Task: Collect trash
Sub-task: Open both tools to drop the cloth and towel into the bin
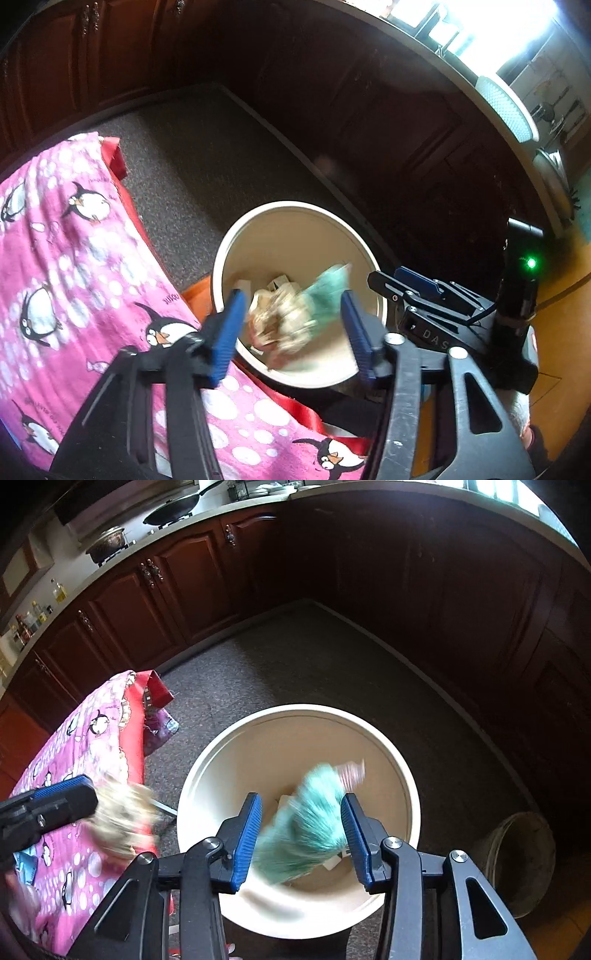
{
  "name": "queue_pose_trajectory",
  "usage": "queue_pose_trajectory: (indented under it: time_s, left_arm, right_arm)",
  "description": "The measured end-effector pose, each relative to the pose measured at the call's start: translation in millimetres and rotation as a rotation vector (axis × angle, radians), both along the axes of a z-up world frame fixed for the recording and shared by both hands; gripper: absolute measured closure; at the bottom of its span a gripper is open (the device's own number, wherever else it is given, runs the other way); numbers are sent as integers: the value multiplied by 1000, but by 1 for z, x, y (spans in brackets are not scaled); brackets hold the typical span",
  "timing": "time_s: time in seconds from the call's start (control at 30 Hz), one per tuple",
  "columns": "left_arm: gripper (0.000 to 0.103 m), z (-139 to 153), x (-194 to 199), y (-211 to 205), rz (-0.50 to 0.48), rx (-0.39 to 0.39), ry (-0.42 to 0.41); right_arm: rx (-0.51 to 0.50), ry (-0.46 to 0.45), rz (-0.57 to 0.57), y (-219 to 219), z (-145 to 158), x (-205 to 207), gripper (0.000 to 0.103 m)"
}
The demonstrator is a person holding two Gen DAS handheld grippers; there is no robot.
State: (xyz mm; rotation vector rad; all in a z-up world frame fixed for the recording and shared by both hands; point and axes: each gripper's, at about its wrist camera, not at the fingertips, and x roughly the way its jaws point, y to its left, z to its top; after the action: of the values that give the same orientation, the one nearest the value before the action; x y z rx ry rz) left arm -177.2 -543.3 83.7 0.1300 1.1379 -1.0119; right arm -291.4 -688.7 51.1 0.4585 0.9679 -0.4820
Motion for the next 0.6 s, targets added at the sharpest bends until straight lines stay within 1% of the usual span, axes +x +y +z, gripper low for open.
queue_pose_trajectory:
  time_s: [0.17,0.33,0.53,0.6]
  left_arm:
    - [48,0,-2,5,5,21,-23]
    - [48,2,0,18,22,26,-52]
    - [48,9,-1,37,41,36,-91]
    - [48,12,-1,43,49,39,-98]
  right_arm:
    - [35,-1,-7,4,-5,-4,60]
    - [41,-11,-3,13,-5,-3,59]
    - [48,-25,18,28,3,0,57]
    - [45,-37,30,35,9,1,55]
